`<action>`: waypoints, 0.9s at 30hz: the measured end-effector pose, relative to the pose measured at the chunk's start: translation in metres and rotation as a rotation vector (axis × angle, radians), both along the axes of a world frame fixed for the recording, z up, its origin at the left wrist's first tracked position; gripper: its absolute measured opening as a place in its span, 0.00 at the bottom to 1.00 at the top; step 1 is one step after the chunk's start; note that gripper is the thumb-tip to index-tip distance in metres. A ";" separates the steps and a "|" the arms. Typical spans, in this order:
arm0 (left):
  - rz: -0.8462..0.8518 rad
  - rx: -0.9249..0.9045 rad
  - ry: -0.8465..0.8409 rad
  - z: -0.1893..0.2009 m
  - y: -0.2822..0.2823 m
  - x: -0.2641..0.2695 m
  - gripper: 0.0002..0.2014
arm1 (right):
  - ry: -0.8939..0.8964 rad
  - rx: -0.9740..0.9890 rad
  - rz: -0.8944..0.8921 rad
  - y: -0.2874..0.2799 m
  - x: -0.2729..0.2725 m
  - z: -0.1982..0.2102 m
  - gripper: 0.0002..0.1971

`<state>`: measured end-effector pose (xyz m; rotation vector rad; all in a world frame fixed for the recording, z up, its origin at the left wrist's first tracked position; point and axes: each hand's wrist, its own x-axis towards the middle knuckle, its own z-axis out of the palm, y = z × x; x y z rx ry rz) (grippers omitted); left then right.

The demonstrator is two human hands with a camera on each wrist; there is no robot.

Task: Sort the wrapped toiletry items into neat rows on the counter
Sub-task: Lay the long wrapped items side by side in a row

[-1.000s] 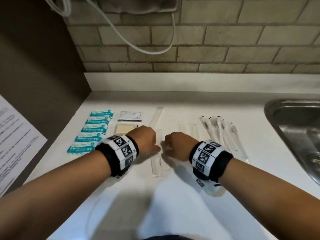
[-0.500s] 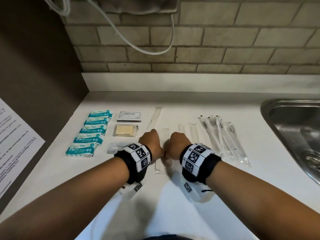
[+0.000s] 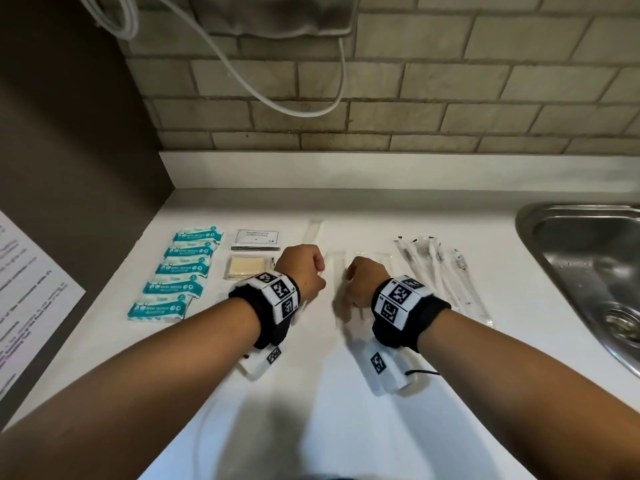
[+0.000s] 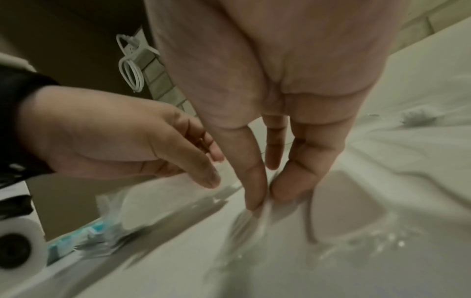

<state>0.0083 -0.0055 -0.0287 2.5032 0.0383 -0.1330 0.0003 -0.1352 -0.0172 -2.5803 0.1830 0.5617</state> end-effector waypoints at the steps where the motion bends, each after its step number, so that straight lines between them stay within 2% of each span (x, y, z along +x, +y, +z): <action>1: -0.020 0.037 -0.005 0.000 -0.003 0.002 0.10 | -0.009 -0.032 0.020 -0.001 0.002 0.000 0.25; 6: -0.118 0.176 0.013 -0.008 -0.018 0.011 0.08 | -0.012 -0.166 0.091 -0.005 0.008 -0.003 0.21; 10: -0.111 0.124 0.061 -0.004 -0.023 0.017 0.08 | -0.040 -0.244 0.144 -0.010 0.012 -0.003 0.14; 13: -0.070 0.126 0.055 0.009 -0.012 0.031 0.10 | -0.157 -0.267 0.187 -0.006 0.015 -0.003 0.11; 15: -0.093 0.246 0.061 0.020 -0.003 0.041 0.15 | -0.249 -0.273 0.283 0.001 0.014 -0.002 0.16; 17: -0.185 0.454 0.095 0.025 0.003 0.046 0.19 | -0.320 -0.333 0.390 0.009 0.010 0.001 0.19; 19: -0.284 0.667 0.189 0.025 0.006 0.042 0.19 | -0.324 -0.431 0.482 0.016 0.005 -0.002 0.23; 21: -0.364 0.830 0.237 0.020 0.010 0.039 0.15 | -0.275 -0.476 0.546 0.020 0.000 -0.010 0.27; 23: -0.386 0.878 0.204 0.013 0.014 0.037 0.10 | -0.239 -0.483 0.575 0.019 -0.001 -0.015 0.28; 27: -0.395 0.859 0.128 0.009 0.018 0.019 0.13 | -0.218 -0.466 0.586 0.013 0.011 -0.011 0.22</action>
